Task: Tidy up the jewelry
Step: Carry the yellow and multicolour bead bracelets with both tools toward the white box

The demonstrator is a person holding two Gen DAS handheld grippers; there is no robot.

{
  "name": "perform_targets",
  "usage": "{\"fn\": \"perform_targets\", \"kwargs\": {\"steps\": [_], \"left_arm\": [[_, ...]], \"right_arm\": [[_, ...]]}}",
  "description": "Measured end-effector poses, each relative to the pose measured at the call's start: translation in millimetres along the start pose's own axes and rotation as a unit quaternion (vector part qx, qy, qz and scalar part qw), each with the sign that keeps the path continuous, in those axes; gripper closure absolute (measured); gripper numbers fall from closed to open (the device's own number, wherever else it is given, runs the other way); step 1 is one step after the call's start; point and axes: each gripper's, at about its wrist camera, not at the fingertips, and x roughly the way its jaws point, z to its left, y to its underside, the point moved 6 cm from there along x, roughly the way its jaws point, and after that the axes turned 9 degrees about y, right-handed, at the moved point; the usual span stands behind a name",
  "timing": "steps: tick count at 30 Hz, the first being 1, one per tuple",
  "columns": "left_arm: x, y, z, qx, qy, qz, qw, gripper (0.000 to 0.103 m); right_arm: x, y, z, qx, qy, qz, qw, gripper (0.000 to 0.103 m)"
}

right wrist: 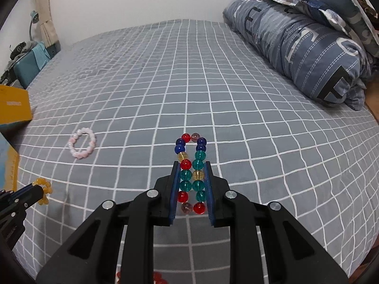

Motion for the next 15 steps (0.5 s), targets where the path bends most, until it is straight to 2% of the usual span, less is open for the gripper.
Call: {"fn": "perform_targets", "kwargs": {"steps": [9,15], "left_arm": [[-34.9,7.5,5.8,0.004,-0.023,-0.048,0.9986,0.094],[-51.3,21.6,11.9,0.004,-0.031,-0.062,0.9976,0.094]], "right_arm": [[-32.2,14.3,4.0,0.001,-0.012,-0.020,1.000,0.084],[-47.6,28.8,3.7,0.005,-0.014,-0.027,1.000,0.084]]}}
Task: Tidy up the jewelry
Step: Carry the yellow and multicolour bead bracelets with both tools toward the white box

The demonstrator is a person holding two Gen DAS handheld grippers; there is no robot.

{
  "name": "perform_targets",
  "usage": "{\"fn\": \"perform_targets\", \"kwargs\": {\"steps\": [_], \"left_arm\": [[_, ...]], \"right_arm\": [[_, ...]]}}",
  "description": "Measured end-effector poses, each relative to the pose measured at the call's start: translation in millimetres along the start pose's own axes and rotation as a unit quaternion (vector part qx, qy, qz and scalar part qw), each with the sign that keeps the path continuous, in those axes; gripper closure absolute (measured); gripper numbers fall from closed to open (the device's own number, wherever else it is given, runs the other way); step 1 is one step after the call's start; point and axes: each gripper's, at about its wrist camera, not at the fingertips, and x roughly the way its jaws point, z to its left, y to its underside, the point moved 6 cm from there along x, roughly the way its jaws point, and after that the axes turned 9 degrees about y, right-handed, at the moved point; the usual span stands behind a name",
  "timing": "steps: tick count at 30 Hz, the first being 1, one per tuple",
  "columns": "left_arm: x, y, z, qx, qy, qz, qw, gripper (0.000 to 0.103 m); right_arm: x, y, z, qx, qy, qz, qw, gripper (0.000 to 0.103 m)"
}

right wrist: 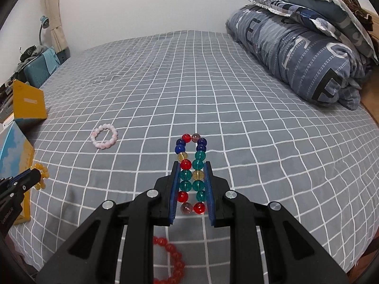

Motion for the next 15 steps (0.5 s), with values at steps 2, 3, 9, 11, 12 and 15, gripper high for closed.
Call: {"fn": "perform_targets", "kwargs": {"steps": [2,3,9,11,12,15], "left_arm": [[-6.1,3.0,2.7,0.000,-0.004,-0.004,1.0000,0.094],[-9.3,5.0,4.4,0.000,-0.007,-0.006,1.0000,0.094],[-26.1,18.0,14.2,-0.003,-0.011,-0.010,0.9999,0.094],[-31.6,22.0,17.0,-0.005,-0.010,-0.011,0.9999,0.094],[-34.3,24.0,18.7,-0.006,-0.009,-0.012,0.9999,0.094],[-44.1,27.4,22.6,-0.008,-0.009,-0.016,0.9998,0.094]], "right_arm": [[-5.2,5.8,1.0,0.000,-0.002,0.000,1.000,0.084],[-7.5,8.5,1.8,-0.001,-0.002,-0.001,1.000,0.084],[-24.0,23.0,13.3,-0.013,-0.002,-0.009,1.000,0.084],[-28.6,26.8,17.7,-0.017,-0.003,-0.011,1.000,0.084],[-30.9,28.9,20.1,-0.019,-0.004,-0.012,1.000,0.084],[-37.2,34.4,27.9,-0.023,-0.006,-0.013,1.000,0.084]]}}
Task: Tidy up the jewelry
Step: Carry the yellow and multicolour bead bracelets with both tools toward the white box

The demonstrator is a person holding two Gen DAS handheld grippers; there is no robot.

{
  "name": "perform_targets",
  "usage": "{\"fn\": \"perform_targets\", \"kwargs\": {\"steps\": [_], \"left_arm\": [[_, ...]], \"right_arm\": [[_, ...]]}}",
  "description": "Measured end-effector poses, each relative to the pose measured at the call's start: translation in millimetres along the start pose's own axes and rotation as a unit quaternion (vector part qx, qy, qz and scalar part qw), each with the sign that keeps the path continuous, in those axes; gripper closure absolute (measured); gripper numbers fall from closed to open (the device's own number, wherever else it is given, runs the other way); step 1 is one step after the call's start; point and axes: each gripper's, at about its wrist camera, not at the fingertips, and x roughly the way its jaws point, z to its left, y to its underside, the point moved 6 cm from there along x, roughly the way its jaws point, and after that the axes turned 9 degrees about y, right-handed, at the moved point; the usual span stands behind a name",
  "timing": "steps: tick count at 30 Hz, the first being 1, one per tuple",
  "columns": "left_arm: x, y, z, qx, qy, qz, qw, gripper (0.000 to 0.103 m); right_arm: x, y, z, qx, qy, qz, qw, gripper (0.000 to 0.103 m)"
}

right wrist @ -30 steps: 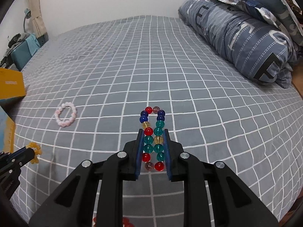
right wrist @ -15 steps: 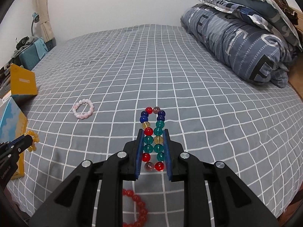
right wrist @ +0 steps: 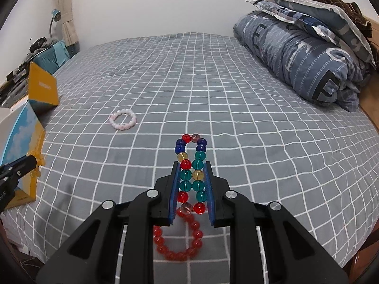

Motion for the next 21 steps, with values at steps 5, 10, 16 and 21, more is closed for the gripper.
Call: {"fn": "perform_targets", "kwargs": {"steps": [5,10,16,21], "left_arm": [[-16.1,3.3,10.4,-0.013,-0.001,-0.001,0.9999,0.094],[-41.2,-4.0,28.5,-0.021,-0.004,-0.010,0.9997,0.094],[-91.8,-23.6,75.6,-0.045,-0.053,-0.036,0.9969,0.094],[-127.6,-29.4,126.8,-0.068,-0.083,-0.044,0.9933,0.094]], "right_arm": [[-10.0,-0.5,14.6,-0.006,-0.002,-0.001,1.000,0.084],[-26.8,-13.2,40.7,-0.011,-0.013,-0.005,1.000,0.084],[-57.0,-36.4,93.1,-0.021,-0.044,-0.019,0.999,0.084],[-86.6,-54.4,149.6,-0.045,-0.076,-0.033,0.996,0.084]]}}
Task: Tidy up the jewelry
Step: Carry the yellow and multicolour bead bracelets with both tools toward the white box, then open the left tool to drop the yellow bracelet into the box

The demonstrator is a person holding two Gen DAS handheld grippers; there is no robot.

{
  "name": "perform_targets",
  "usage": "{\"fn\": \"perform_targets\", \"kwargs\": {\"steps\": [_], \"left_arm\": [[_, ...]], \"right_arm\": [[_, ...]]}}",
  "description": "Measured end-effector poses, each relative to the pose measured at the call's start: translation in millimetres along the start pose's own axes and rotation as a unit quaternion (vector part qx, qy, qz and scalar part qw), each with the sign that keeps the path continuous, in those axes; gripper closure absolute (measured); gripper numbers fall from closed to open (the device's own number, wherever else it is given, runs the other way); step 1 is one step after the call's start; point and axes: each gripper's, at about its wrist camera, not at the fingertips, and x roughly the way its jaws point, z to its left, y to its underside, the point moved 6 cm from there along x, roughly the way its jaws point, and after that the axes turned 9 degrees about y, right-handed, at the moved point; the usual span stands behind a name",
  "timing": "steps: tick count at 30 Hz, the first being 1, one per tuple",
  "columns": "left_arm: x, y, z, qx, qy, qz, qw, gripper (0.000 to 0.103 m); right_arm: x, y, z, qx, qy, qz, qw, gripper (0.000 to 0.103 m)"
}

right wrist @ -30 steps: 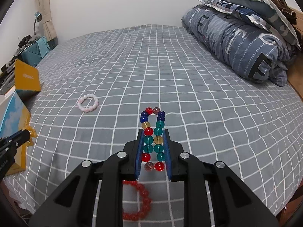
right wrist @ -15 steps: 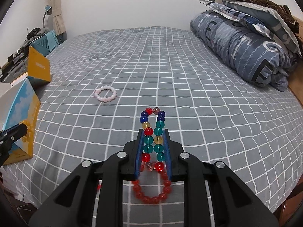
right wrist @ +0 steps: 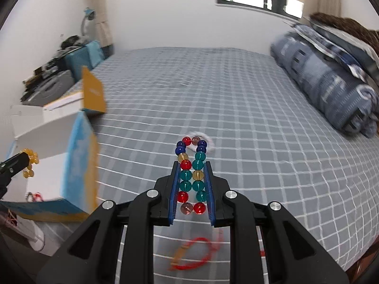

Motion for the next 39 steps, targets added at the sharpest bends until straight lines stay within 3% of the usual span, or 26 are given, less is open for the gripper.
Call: {"fn": "perform_targets", "kwargs": {"steps": [8,12,19,24,36,39], "left_arm": [[-19.4,6.3,96.9,-0.051,-0.061,0.011,0.9968,0.094],[-22.2,12.5,139.8,-0.077,-0.086,0.017,0.9932,0.094],[-8.7,31.5,187.4,-0.106,-0.102,0.048,0.9880,0.094],[5.4,39.1,205.8,-0.117,-0.103,0.064,0.9856,0.094],[22.3,38.4,202.1,-0.122,-0.100,0.080,0.9842,0.092],[21.4,38.2,200.5,-0.120,-0.105,0.079,0.9840,0.091]], "right_arm": [[-17.8,-19.1,120.1,-0.054,-0.059,-0.020,0.997,0.084],[-19.7,-16.2,180.0,-0.087,-0.083,-0.021,0.993,0.089],[8.4,-0.1,246.3,-0.123,-0.108,0.023,0.986,0.096],[22.8,15.0,261.1,-0.129,-0.114,0.050,0.984,0.096],[23.0,9.5,236.6,-0.138,-0.117,0.061,0.982,0.092],[17.5,12.9,238.0,-0.142,-0.124,0.059,0.980,0.077]]}}
